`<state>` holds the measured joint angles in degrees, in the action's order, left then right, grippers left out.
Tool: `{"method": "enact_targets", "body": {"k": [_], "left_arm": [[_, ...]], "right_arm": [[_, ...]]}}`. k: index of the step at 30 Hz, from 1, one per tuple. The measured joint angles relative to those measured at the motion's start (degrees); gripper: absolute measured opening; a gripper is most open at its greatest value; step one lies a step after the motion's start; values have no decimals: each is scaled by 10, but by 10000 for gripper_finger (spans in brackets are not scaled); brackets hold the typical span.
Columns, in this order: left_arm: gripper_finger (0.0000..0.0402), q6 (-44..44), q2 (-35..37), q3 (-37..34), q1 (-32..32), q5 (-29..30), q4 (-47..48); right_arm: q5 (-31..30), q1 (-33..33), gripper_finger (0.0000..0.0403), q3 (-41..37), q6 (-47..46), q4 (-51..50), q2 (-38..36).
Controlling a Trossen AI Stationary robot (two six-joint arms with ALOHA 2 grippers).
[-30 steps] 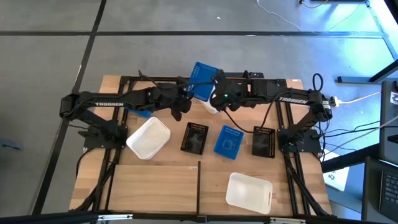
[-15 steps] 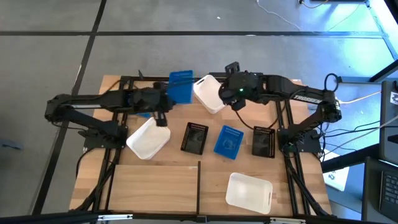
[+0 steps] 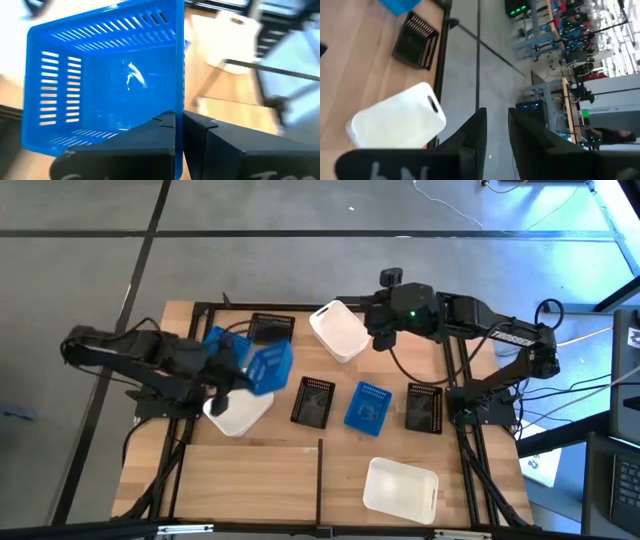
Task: Stack baskets on shelf by color
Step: Put the top right blue bin on the shelf
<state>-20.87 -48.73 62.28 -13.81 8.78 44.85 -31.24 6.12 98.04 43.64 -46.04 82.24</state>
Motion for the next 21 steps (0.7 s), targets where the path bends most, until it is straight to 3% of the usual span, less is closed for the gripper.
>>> {"method": "enact_targets", "body": {"k": [5,8,14,21], "left_arm": [[0,-94,0,0,-84,-64,47],[0,-155,-3,0,-138,-80,58],[0,-222,-25,0,-241,-81,58],[0,-266,-80,0,-356,-59,57]], "right_arm": [[4,-5,81,0,-99,22,0],[44,-13,81,0,-160,23,0],[261,-31,81,0,-229,27,0],[440,-38,81,0,-298,29,1]]}}
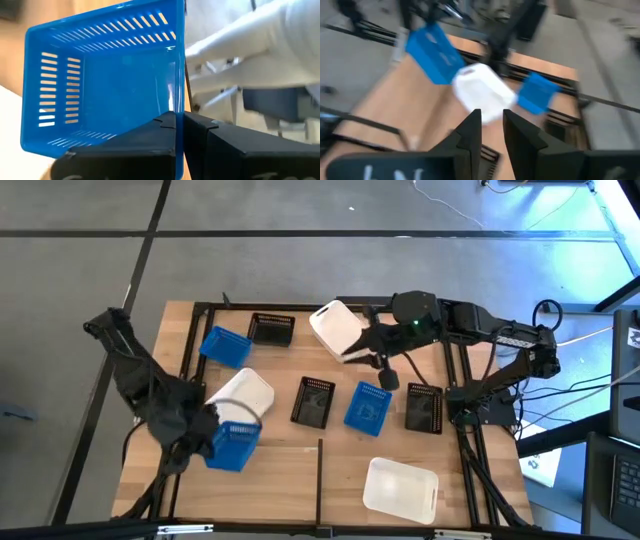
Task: Stack baskets on shelf by color
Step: Put the top right blue bin on the shelf
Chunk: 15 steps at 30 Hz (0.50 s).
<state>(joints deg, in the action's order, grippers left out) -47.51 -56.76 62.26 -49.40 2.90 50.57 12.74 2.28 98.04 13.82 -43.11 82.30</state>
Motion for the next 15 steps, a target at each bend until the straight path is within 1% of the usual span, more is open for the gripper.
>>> {"method": "enact_targets", "body": {"k": [2,7,11,15], "left_arm": [[0,-28,-23,0,-34,8,0],[0,-125,-80,0,-100,44,-12],[0,-202,-123,0,-136,60,-41],[0,-239,-158,0,-157,59,-41]], "right_arm": [[27,0,81,0,-3,0,0],[34,0,81,0,6,0,0],[34,0,81,0,30,0,0],[34,0,81,0,35,-3,0]]}}
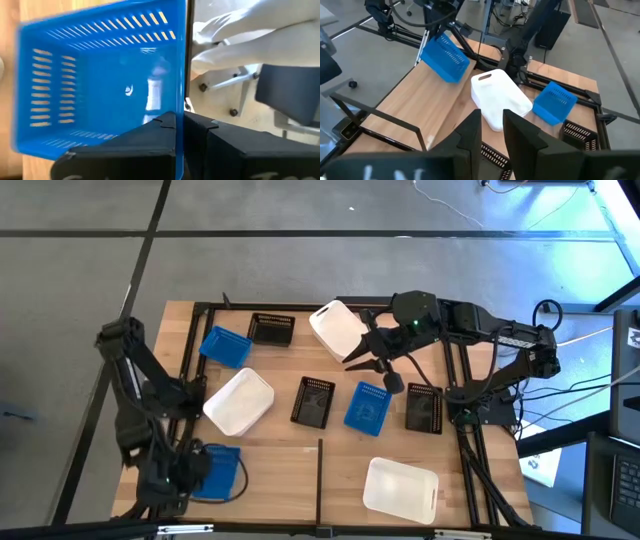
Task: Stack baskets on shelf by color
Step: Put the top right blue bin on the shelf
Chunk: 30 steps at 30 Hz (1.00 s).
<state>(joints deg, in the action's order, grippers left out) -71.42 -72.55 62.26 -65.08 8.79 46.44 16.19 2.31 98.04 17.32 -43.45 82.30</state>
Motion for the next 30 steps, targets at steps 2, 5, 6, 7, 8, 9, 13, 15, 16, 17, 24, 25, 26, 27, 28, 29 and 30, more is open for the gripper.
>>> {"method": "enact_targets", "body": {"k": [2,5,6,7,8,9,13,15,16,17,24,25,26,27,28,29,30], "left_arm": [[0,-14,-12,0,-5,0,1],[0,-29,-25,0,-11,-6,0],[0,-32,-29,0,-13,-13,-1],[0,-34,-33,0,-15,-21,-2],[0,-34,-37,0,-18,-30,-2],[0,-34,-41,0,-20,-37,-2],[0,-34,-55,0,-31,-47,-2],[0,-32,-59,0,-35,-47,-4],[0,-32,-60,0,-36,-47,-6],[0,-33,-60,0,-38,-47,-9],[20,-49,-60,0,-38,-49,-11],[25,-50,-60,0,-38,-49,-11],[30,-50,-60,0,-38,-50,-11],[35,-50,-60,0,-38,-50,-11],[40,-50,-60,0,-38,-50,-11],[44,-50,-60,0,-38,-50,-11],[47,-50,-60,0,-38,-50,-11]], "right_arm": [[0,0,81,0,9,-5,0],[0,0,81,0,13,-7,0],[0,0,81,0,12,-7,0],[0,0,81,0,12,-7,0],[0,0,81,0,12,-7,0],[0,0,81,0,12,-7,0],[0,0,81,0,12,-7,0],[0,0,81,0,12,-7,0],[0,0,81,0,12,-7,0],[0,0,81,0,12,-7,0],[0,0,81,0,12,-7,0],[0,0,81,0,12,-7,0],[0,0,81,0,12,-7,0],[0,0,81,0,12,-7,0],[0,0,81,0,12,-7,0],[0,0,81,0,12,-7,0],[0,0,81,0,12,-7,0]]}}
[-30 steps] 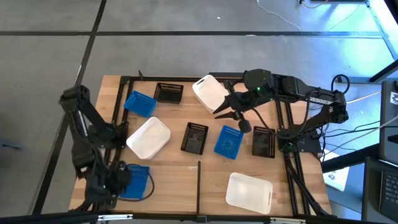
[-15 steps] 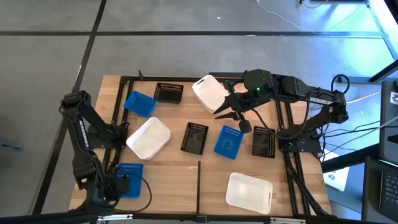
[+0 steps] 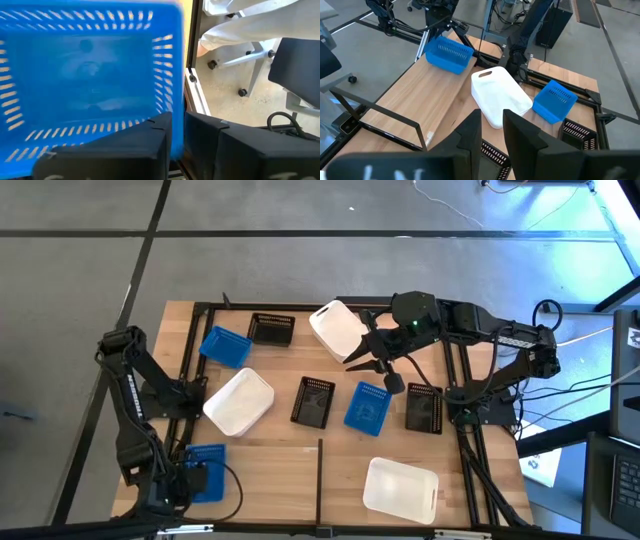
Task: Stack baskets on shelf by color
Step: Put the top right blue bin on the shelf, then put the bottom left bin on the shelf
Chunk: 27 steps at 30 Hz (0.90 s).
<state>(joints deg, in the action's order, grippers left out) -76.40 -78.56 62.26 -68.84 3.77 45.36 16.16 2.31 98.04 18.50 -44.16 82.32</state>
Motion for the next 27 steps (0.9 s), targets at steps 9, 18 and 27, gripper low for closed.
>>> {"method": "enact_targets", "body": {"k": [9,18,27], "left_arm": [[51,-3,4,0,0,-4,0],[51,-57,79,0,1,224,15],[53,-15,175,0,31,432,84]], "right_arm": [[0,0,81,0,-4,0,0],[-53,0,81,0,-120,-22,0],[-165,1,81,0,-278,-117,3]]}}
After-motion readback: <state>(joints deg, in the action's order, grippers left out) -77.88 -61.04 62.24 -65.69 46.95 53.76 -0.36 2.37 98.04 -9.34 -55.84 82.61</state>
